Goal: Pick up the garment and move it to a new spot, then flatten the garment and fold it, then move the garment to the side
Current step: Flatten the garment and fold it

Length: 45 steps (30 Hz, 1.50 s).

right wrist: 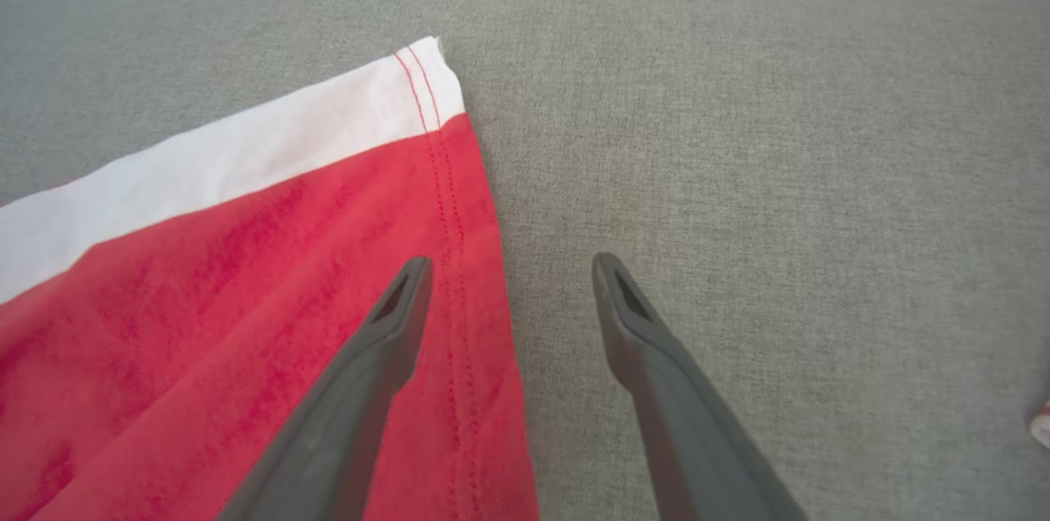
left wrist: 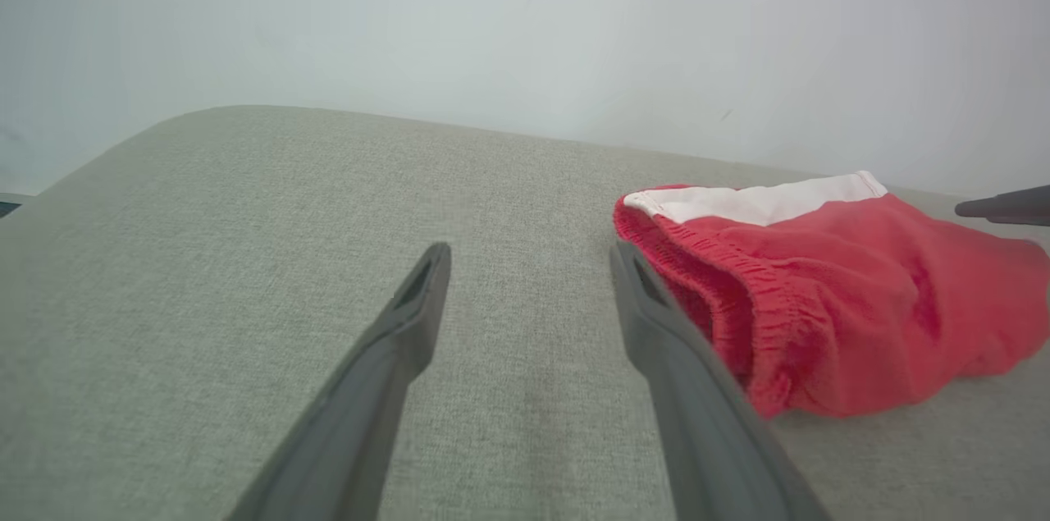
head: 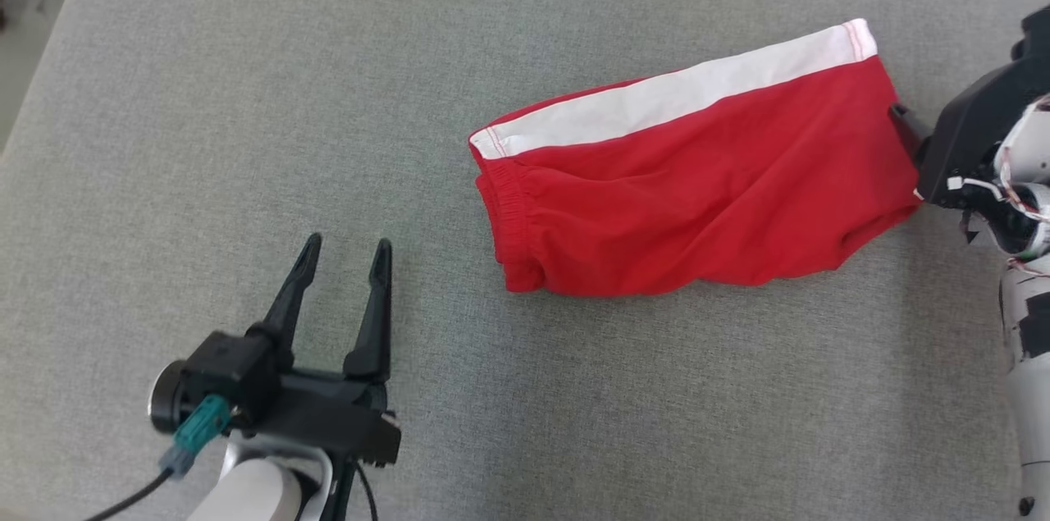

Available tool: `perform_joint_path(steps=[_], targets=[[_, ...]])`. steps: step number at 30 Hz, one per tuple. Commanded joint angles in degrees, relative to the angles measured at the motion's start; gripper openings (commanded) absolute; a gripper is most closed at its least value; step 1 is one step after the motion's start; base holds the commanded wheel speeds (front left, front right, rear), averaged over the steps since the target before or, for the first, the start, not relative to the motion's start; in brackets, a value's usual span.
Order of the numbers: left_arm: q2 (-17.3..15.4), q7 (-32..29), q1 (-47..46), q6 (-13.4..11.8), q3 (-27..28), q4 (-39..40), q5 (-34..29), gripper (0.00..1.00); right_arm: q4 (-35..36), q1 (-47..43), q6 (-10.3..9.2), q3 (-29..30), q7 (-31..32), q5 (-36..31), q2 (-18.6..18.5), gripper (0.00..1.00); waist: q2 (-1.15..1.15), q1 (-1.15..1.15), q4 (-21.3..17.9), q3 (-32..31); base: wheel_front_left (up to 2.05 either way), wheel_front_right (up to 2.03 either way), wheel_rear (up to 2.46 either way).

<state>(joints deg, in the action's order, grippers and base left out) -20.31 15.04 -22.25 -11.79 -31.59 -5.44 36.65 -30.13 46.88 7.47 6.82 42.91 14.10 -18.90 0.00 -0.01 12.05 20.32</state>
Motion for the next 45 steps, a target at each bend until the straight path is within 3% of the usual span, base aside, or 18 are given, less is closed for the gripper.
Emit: perform_joint_path(steps=[1,9,18,19,20,22,31,45], targets=[[-0.26,0.17,1.34,0.07,0.56,0.55,-0.93,1.0,0.35,-0.56,0.05,0.44,0.28,-1.53,0.4,1.0,0.0,0.01,0.42,0.51,0.0,0.0,0.0],[0.85,0.18,3.48,1.76,2.09,1.33,-1.99,1.0,-0.68,0.09,0.05,3.88,0.67,-10.26,2.7,1.0,0.0,0.01,2.25,2.1,0.0,0.0,0.0],[2.49,0.18,3.31,3.45,2.69,0.33,-2.41,1.0,-4.1,0.04,0.13,3.39,3.84,-11.15,6.6,0.99,0.0,0.01,3.78,3.35,0.0,0.0,0.0],[2.63,0.18,3.34,3.65,2.81,0.18,-2.51,1.0,-4.51,-0.09,0.13,2.98,4.31,-10.94,6.78,0.61,0.0,0.01,3.85,3.38,0.0,0.0,0.0],[2.79,0.18,3.38,3.6,2.95,0.01,-2.59,1.0,-4.71,-0.29,0.14,2.67,4.68,-10.99,6.87,0.33,0.0,0.01,3.88,3.36,0.0,0.0,0.0],[2.9,0.18,3.5,3.99,3.08,-0.3,-2.72,1.0,-4.85,-0.77,0.14,1.79,5.22,-10.97,6.44,0.0,0.0,0.01,3.95,3.23,0.0,0.0,0.0],[3.19,0.19,4.65,5.19,3.19,-1.43,-2.84,1.0,-3.51,-1.63,-0.04,3.09,2.27,-12.04,2.8,0.0,0.0,0.01,2.99,1.14,0.0,0.0,0.0],[2.69,-0.04,8.75,4.23,3.22,-2.06,-1.3,1.0,6.88,-12.41,-0.03,9.77,-2.67,-17.24,-0.24,0.0,0.0,0.01,-0.6,-7.2,0.0,0.0,0.0]])
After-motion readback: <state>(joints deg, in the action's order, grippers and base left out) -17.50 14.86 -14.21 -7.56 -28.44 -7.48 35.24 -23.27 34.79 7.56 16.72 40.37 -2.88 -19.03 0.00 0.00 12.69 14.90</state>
